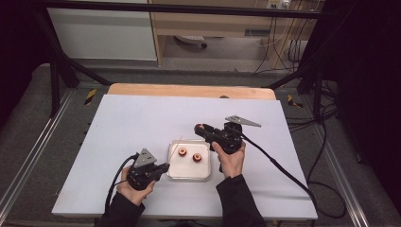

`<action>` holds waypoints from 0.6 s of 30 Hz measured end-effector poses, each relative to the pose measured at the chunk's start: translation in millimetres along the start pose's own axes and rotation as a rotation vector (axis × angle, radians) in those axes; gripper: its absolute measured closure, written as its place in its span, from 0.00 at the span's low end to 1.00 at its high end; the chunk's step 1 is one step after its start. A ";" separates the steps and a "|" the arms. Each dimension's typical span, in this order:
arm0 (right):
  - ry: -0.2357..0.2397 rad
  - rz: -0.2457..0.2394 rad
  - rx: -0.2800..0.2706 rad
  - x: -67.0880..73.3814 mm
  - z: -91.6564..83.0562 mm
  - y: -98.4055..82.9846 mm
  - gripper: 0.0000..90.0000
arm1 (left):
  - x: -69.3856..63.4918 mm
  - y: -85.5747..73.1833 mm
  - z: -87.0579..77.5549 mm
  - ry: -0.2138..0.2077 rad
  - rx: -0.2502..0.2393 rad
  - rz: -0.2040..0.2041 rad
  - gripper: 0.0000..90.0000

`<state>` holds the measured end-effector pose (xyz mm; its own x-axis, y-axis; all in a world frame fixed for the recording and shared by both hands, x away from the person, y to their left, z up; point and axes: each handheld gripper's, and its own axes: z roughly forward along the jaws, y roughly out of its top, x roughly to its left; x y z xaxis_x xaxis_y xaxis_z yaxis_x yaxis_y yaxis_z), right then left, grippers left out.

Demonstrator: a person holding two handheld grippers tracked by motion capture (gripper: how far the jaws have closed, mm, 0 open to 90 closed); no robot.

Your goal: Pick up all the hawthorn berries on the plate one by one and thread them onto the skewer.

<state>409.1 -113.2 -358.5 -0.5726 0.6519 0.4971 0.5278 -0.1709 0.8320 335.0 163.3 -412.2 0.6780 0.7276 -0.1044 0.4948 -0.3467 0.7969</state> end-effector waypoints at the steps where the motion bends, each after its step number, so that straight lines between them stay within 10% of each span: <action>1: 0.008 0.008 -0.023 -0.4 0.4 -1.1 0.66 | -2.6 0.5 0.8 0.005 -0.002 -0.004 0.98; 18: 0.056 0.097 -0.281 5.1 2.1 -17.7 0.67 | -34.1 24.4 9.4 -0.038 -0.065 -0.097 0.98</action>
<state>398.1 -105.4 -371.2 -0.5655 0.5822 0.5842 0.3919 -0.4336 0.8114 329.1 124.5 -394.8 0.6495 0.7325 -0.2040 0.5235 -0.2362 0.8187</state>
